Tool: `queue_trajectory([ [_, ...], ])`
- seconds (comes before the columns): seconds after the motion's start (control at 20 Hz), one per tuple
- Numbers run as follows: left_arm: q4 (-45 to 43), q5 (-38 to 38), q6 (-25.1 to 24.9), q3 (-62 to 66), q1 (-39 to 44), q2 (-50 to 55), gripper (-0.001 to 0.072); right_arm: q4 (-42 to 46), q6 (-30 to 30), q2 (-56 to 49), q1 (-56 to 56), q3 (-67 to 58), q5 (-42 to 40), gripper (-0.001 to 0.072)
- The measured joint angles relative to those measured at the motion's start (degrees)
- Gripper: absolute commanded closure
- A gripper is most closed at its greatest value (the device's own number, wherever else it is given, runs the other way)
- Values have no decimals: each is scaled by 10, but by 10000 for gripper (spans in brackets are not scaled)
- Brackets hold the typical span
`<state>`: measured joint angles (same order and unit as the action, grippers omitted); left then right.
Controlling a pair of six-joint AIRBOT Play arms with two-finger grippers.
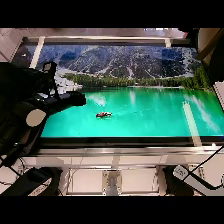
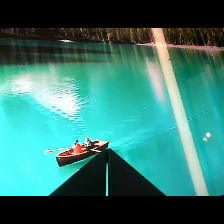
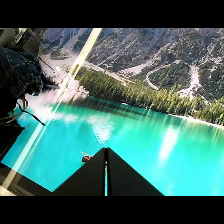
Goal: Fold the clothes and pants, and hang the long-sleeved shirts on hangers.
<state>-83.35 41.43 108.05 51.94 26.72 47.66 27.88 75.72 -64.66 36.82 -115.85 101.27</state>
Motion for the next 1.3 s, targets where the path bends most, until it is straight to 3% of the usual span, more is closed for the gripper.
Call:
queue_trajectory([
  [0.55,-9,-18,0,0,0,4,691,0,0,0,0,0,0,698],
  [0.7,-57,-39,0,0,-1,9,694,0,0,0,0,0,0,698],
  [0.9,-190,-14,0,0,-31,0,682,0,0,0,0,0,-2,698],
  [0.95,-228,7,0,0,-48,-4,558,0,0,0,0,0,-5,698],
  [1.0,-268,30,0,0,-71,-7,317,0,0,0,0,0,-13,698],
  [1.05,-306,54,0,0,-98,-10,198,0,-1,0,0,0,-24,698],
  [1.3,-425,139,-3,0,-349,-5,206,1,0,-1,0,0,-89,696],
])
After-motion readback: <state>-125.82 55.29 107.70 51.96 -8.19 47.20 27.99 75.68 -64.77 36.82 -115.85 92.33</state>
